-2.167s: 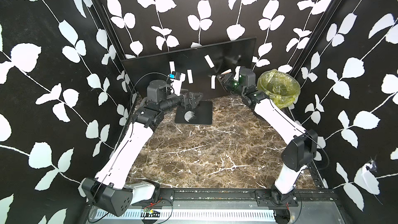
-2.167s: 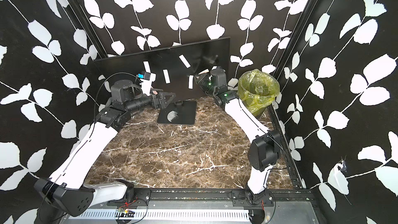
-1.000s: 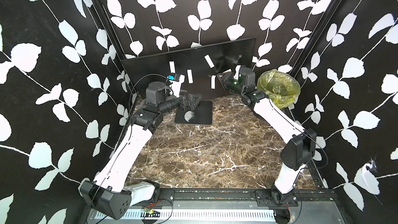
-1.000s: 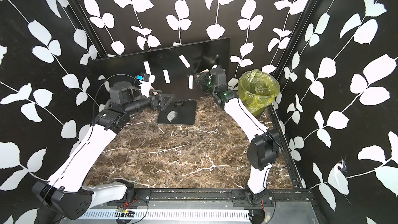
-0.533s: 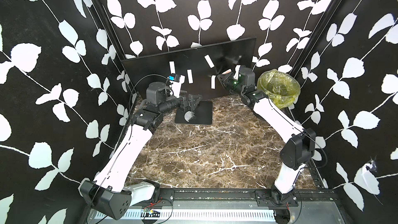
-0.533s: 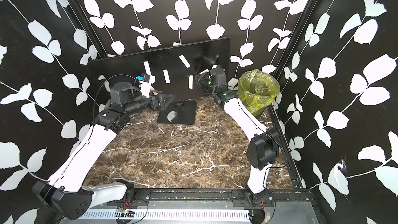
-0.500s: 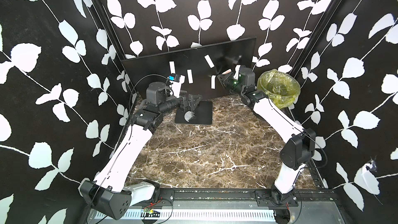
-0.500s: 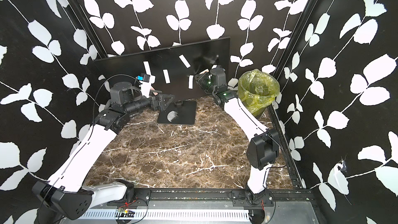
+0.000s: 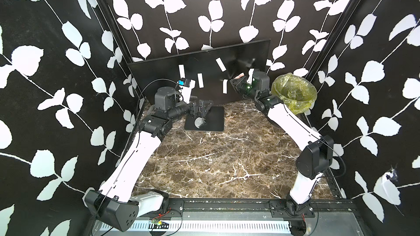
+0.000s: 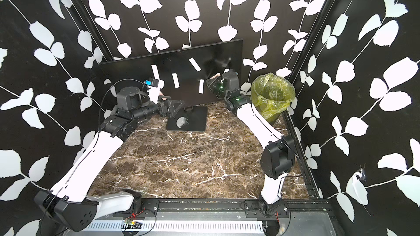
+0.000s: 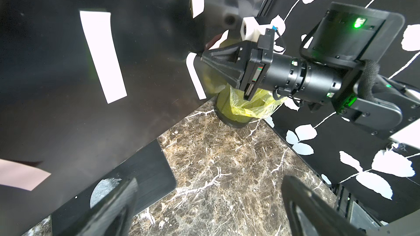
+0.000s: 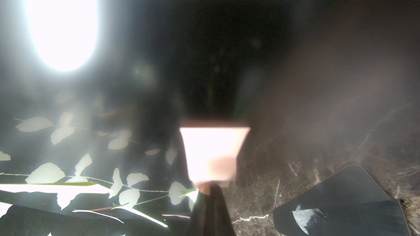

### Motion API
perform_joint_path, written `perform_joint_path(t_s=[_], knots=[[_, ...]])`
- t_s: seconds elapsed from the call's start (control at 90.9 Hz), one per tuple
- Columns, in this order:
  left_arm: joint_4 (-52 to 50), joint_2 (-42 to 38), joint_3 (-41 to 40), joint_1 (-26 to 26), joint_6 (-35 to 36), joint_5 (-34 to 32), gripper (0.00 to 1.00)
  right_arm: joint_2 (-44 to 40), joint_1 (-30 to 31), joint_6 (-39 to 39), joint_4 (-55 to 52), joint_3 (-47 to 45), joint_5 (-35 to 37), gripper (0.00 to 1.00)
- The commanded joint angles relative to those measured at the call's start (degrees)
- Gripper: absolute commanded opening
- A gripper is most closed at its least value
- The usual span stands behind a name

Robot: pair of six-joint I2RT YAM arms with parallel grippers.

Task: Remove the sticky note from the monitor
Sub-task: Tear off the sticky note from the monitor, then place the sticky note in the trash bin.

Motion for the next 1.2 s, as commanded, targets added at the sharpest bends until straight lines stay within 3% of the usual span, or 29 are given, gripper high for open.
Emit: perform_joint_path(t_s=[0.0, 0.671, 0.77, 0.913, 1.034, 1.188], knots=[[-0.03, -1.79, -0.66, -0.30, 0.97, -0.05, 0.99, -3.09, -0.48, -1.53, 1.42, -1.56, 0.53, 0.00], [0.55, -1.46, -0.68, -0.30, 0.64, -0.01, 0.99, -15.65, -2.95, -10.33, -5.11, -10.77, 1.80, 0.00], [0.68, -1.25, -0.73, -0.30, 0.54, 0.12, 0.99, -18.16, -4.48, -13.45, -7.82, -12.06, -1.69, 0.00], [0.77, -1.38, -0.76, -0.31, 0.44, 0.25, 0.99, -21.77, -7.59, -32.32, -29.33, -4.55, -1.32, 0.00], [0.79, -1.30, -0.88, -0.31, -0.08, 0.89, 0.99, -23.49, -14.58, -48.42, -45.17, 3.02, -1.24, 0.00], [1.61, -1.25, -1.16, -0.51, -1.60, 1.37, 0.99, -19.09, -18.76, -63.44, -64.63, 14.90, 9.86, 0.00]])
